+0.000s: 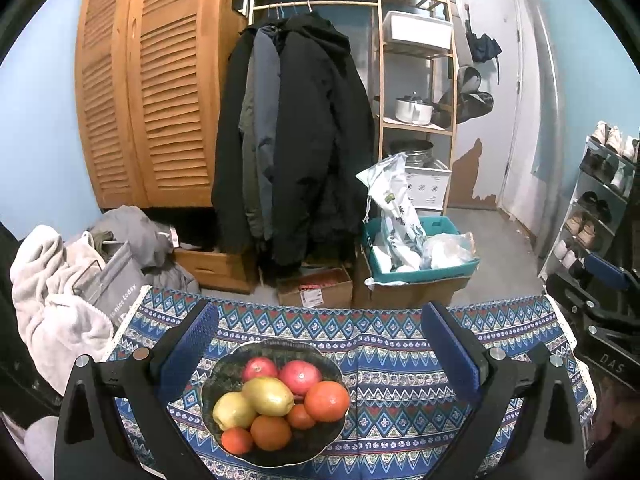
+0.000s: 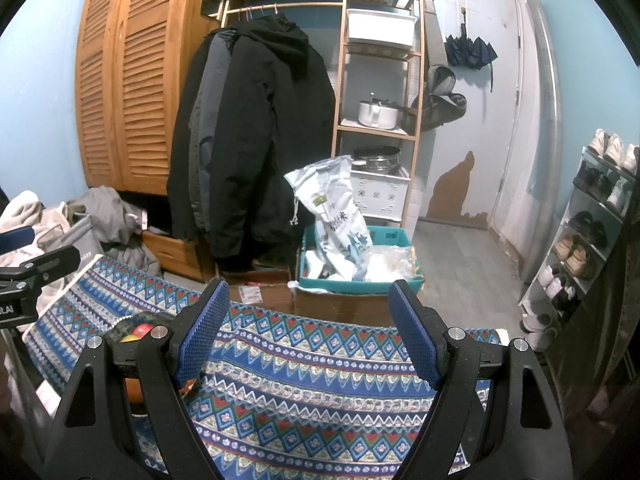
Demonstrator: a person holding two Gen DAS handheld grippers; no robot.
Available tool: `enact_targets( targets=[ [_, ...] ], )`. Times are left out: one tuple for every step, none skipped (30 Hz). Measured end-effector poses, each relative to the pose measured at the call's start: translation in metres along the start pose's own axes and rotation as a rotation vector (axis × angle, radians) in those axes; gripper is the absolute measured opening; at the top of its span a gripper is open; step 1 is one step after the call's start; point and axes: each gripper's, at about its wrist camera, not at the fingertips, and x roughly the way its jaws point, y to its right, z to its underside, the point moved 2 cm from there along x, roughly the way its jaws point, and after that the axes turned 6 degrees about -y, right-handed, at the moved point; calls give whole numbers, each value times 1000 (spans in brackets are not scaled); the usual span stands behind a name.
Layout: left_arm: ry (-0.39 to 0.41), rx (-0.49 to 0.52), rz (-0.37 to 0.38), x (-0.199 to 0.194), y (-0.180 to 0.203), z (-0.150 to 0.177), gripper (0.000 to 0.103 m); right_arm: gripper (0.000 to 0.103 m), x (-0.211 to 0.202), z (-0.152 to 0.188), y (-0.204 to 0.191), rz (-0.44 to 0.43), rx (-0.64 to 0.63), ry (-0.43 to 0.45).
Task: Organize fruits
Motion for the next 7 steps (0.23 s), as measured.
enact_targets(
  targets=[
    [1,1,0,0,1,-1,102,80,0,0,0,0,0,0],
    [3,3,-1,0,1,-1,102,80,0,0,-1,0,0,1],
    [4,4,0,0,1,-1,102,80,0,0,0,0,-1,0],
    [4,4,2,0,1,-1,102,80,0,0,0,0,-1,0],
    [3,2,3,1,1,-1,102,80,0,0,-1,1,-1,-1],
    [2,2,4,1,1,-1,102,80,0,0,0,0,-1,0],
    [-1,3,8,1,2,0,102,80,0,0,0,0,-1,-1]
  ],
)
